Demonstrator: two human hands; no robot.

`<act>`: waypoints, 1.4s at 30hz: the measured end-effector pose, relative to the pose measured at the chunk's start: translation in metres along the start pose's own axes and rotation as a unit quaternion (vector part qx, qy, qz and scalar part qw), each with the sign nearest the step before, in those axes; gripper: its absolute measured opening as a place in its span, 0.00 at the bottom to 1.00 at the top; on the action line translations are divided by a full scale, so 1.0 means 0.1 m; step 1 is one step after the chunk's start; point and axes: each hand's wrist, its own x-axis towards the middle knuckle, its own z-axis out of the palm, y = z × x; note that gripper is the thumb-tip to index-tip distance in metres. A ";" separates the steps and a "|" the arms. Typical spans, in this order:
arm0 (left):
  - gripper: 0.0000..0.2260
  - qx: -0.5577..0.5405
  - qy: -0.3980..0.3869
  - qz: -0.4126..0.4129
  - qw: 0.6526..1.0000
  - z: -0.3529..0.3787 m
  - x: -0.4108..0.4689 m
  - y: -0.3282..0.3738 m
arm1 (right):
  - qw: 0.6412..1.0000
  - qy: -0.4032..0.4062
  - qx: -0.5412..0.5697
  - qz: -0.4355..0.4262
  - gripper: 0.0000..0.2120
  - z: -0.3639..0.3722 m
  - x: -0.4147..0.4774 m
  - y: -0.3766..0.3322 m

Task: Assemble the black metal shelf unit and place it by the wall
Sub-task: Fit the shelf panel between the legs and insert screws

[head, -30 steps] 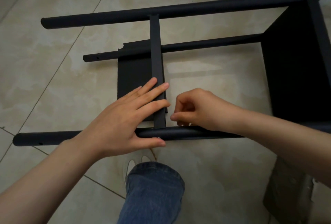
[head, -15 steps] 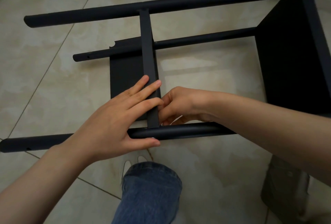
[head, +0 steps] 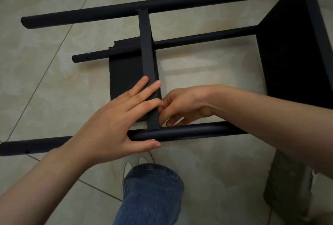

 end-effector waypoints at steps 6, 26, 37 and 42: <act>0.34 0.002 0.001 0.000 1.000 0.00 -0.01 0.01 | 0.999 -0.040 -0.014 0.026 0.07 -0.07 0.05 0.00; 0.34 0.015 -0.001 0.005 1.000 -0.01 -0.01 0.02 | 0.995 -0.093 -0.035 0.017 0.04 -0.16 0.15 0.02; 0.34 0.015 -0.002 0.002 1.000 0.00 -0.01 0.01 | 0.994 -0.100 0.037 0.011 0.06 -0.14 0.20 0.05; 0.34 0.016 -0.001 0.003 1.000 0.00 -0.01 0.01 | 0.992 -0.107 0.063 0.002 0.07 -0.13 0.18 0.06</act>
